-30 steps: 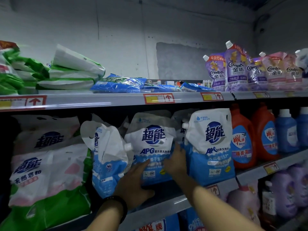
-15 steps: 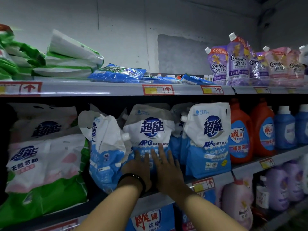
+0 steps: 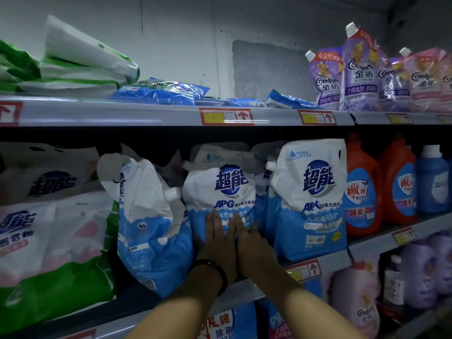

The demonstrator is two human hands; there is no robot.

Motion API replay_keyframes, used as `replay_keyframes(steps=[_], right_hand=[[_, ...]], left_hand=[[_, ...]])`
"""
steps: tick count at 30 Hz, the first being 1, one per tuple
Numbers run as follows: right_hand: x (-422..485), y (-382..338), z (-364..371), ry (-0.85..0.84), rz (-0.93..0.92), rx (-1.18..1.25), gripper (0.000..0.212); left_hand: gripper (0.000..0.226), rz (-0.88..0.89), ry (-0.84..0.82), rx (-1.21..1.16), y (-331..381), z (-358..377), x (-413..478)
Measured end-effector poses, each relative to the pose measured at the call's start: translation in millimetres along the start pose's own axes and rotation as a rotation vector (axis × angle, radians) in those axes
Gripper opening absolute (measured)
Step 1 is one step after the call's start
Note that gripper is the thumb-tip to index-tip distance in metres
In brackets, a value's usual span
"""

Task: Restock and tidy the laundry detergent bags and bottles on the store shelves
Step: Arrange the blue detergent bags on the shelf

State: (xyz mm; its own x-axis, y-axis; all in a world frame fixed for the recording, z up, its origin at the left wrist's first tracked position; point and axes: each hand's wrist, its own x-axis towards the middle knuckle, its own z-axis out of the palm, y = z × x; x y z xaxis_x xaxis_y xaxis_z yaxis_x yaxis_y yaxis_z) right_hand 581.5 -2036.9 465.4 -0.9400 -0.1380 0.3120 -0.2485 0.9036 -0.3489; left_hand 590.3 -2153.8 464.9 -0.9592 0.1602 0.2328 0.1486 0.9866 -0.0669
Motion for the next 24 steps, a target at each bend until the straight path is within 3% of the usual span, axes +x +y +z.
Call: replay_keyframes(steps=[1,3,5,6,8,11,17,20,24], right_hand=[[-0.6,1.2,1.7,0.017,-0.008,0.015,0.105],[2.1,6.9,4.9,0.059,-0.022,0.127,0.096],[6.2,12.0,3.3,0.126,-0.020,0.342,0.082],[8.0,13.4,1.6,0.179,-0.021,0.428,0.076],[10.0,15.0,0.2,0.274,-0.053,0.511,0.070],[10.1,13.4,7.6,0.242,-0.105,0.548,0.093],[0.0,7.6,21.9,0.126,-0.060,0.306,0.104],[4.1,12.8,16.8,0.021,-0.028,0.162,0.124],[12.0,11.7,-2.3,-0.091,-0.009,0.146,0.122]], left_hand=[[0.128,0.034,0.043,-0.064,-4.4,5.4,-1.2],[0.111,0.025,0.261,-0.306,-4.3,14.1,-4.1],[0.092,-0.132,0.573,-0.639,5.8,12.1,-9.1],[0.090,-0.227,0.650,-0.768,10.5,8.4,-10.5],[0.096,-0.339,0.642,-0.952,13.1,3.5,-8.1],[0.104,-0.370,0.597,-1.040,3.8,6.7,2.4],[0.105,-0.258,0.494,-0.942,-15.1,33.1,29.2],[0.099,-0.319,0.476,-0.854,-8.2,34.3,30.8],[0.106,-0.366,0.313,-0.818,-8.6,17.1,30.8]])
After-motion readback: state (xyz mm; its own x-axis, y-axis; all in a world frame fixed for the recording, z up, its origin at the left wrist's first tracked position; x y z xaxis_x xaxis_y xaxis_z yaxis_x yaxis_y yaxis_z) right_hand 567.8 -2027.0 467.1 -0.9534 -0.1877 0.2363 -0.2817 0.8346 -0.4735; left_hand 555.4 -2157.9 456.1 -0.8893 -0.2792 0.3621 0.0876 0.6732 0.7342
